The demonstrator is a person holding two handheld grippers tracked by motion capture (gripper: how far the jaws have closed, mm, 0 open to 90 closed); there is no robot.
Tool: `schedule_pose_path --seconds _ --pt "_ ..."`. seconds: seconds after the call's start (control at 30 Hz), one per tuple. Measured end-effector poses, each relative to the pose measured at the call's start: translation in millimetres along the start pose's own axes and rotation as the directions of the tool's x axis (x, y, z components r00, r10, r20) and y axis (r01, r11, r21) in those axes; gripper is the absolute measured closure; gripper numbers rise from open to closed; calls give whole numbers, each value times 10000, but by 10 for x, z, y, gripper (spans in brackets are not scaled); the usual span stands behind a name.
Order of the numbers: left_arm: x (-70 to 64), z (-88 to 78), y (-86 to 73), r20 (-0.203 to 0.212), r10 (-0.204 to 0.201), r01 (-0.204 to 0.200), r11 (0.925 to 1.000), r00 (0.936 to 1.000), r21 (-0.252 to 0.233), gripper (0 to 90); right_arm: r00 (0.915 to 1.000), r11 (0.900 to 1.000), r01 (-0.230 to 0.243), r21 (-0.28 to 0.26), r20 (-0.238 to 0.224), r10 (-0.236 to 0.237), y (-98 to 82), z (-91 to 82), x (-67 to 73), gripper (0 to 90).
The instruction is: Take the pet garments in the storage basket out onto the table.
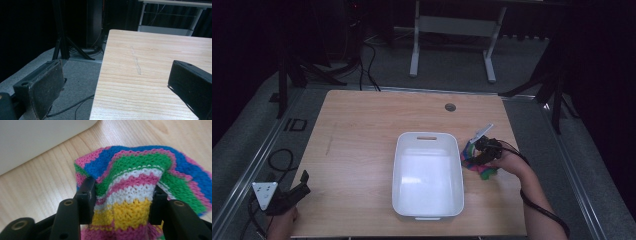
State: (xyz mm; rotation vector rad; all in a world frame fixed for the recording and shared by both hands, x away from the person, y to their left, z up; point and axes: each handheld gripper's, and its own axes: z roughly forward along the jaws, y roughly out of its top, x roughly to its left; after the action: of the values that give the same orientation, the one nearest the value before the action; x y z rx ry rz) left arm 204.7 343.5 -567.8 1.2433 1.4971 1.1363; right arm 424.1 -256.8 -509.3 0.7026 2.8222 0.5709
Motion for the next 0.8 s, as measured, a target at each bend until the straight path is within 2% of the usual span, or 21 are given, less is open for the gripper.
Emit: schedule_pose_path --seconds 0.27,0.4,0.5,0.63,0.7,0.8 --pt "-2 -1 0 -11 22 -22 10000 10000 8 9 9985 9966 -506 -648 165 518 -81 -367 -28 315" --pt "-3 0 0 -20 26 -26 10000 10000 10 9 9971 9945 -726 -749 194 743 -160 -456 -25 242" --pt "-3 -1 0 -24 30 -30 10000 10000 7 9 9961 9925 -822 -905 241 847 -225 -496 -5 225" --pt "-3 -1 0 -22 28 -28 10000 10000 -1 10 9904 9824 -1300 -1342 301 1352 -381 -528 7 196" --pt "-3 -2 -1 -13 19 -19 10000 10000 -9 9 9871 9772 -1509 -1495 302 1570 -481 -537 11 128" --pt "-1 -3 -1 10 23 -23 10000 10000 -12 9 9767 9618 -2012 -1858 371 2115 -658 -547 17 136"
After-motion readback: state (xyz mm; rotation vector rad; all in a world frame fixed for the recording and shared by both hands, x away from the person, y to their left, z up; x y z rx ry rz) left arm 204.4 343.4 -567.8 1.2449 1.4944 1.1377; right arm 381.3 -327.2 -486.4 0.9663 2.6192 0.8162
